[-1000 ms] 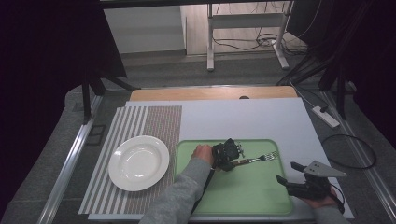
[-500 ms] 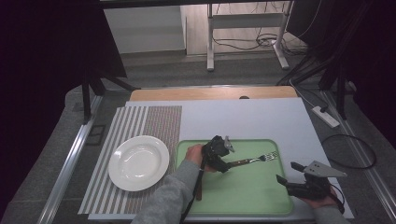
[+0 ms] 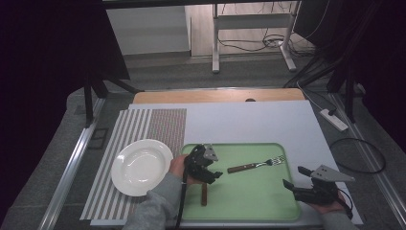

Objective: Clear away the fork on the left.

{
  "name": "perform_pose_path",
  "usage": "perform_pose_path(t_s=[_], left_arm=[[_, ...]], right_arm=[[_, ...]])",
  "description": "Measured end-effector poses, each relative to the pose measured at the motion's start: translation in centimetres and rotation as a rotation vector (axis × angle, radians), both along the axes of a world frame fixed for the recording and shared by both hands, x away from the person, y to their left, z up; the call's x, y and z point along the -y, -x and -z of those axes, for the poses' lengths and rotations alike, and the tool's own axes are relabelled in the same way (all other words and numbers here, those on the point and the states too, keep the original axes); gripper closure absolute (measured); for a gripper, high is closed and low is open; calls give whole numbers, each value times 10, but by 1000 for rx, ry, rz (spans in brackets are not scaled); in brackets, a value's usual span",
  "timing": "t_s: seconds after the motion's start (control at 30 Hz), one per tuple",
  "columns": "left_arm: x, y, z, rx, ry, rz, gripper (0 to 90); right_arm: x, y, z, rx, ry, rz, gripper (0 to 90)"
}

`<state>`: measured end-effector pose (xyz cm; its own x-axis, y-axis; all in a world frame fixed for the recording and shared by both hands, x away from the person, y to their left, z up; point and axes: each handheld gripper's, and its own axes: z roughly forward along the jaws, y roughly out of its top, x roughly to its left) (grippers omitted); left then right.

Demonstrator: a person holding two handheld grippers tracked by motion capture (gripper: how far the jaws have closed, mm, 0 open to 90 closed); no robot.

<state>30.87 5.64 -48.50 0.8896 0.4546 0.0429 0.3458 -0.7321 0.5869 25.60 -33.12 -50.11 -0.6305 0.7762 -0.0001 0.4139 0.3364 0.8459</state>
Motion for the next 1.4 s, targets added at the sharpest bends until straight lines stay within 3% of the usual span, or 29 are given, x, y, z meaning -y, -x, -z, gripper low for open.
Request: perform_pose_path(t_s=[0.2,0.43,1.1,1.17,1.33,1.4], left_arm=[[-14,11,1,10,-1,-10,346],[-37,26,-1,56,32,-74,338],[-90,68,1,123,102,-187,348],[-93,70,3,124,102,-192,347],[-97,75,5,119,93,-194,345],[-99,76,5,119,96,-200,343]], right_arm=[[0,0,0,2,3,-2,227],[0,0,0,0,2,-6,228],[-2,-2,2,-20,8,-25,309],[-3,-3,2,-21,9,-28,370],[-6,-8,-2,-25,-7,-79,784],[-12,-13,-4,-13,0,-96,864]])
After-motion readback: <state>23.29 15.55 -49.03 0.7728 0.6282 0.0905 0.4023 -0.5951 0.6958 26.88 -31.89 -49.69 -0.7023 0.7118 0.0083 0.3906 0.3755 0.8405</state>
